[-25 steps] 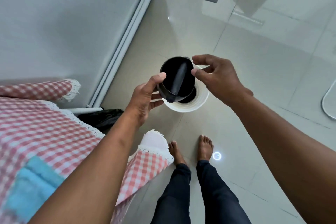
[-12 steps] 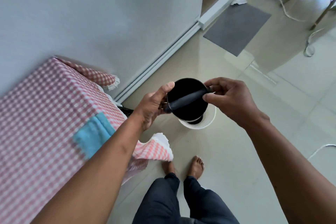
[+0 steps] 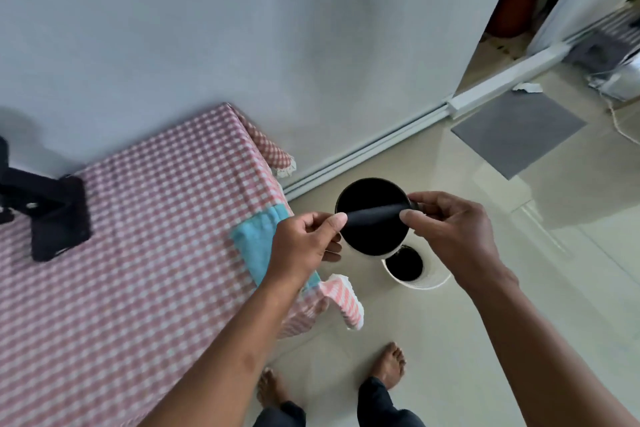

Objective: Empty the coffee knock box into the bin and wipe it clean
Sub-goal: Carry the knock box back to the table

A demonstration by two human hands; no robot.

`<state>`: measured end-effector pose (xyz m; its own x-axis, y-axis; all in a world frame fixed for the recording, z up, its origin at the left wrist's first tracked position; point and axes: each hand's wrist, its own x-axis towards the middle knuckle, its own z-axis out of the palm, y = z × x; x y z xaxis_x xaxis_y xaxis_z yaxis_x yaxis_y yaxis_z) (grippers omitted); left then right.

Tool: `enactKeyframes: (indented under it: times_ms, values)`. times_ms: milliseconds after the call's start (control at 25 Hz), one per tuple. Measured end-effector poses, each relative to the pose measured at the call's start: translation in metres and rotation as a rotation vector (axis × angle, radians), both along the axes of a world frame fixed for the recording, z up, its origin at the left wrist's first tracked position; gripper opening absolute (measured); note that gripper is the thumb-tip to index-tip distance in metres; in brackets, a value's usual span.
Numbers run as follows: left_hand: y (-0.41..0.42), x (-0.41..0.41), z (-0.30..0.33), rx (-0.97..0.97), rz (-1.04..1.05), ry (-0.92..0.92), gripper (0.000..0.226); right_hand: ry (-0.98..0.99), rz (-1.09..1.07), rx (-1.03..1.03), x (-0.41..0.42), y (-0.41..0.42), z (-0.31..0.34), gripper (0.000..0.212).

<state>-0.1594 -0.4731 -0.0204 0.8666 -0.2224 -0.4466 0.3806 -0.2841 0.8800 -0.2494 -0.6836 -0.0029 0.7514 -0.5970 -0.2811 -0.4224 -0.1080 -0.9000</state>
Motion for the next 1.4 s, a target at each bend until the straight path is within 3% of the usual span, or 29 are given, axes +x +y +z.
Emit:
enactKeyframes:
  times_ms: [280, 520, 680, 920, 1120, 1400]
  values:
    - [0.168, 0.015, 0.023, 0.045, 0.067, -0.119, 0.025, -0.031, 0.174, -0.025, 0.033, 0.154, 0.021, 0.022]
    - [0.331, 0.012, 0.039, 0.085, 0.186, -0.130, 0.025, -0.029, 0.356, 0.003, 0.068, 0.304, 0.019, 0.023]
    - [0.390, 0.018, 0.039, 0.113, 0.232, -0.097, 0.024, -0.005, 0.437, -0.025, 0.088, 0.360, 0.014, 0.015]
    - [0.397, 0.031, 0.013, 0.145, 0.256, -0.018, 0.024, 0.100, 0.479, -0.096, 0.115, 0.373, -0.004, 0.007]
    - [0.383, 0.046, -0.007, 0.215, 0.255, 0.044, 0.025, 0.184, 0.518, -0.110, 0.144, 0.366, -0.023, 0.032]
    - [0.361, 0.061, -0.020, 0.249, 0.293, 0.105, 0.026, 0.228, 0.605, -0.113, 0.175, 0.342, -0.040, 0.025]
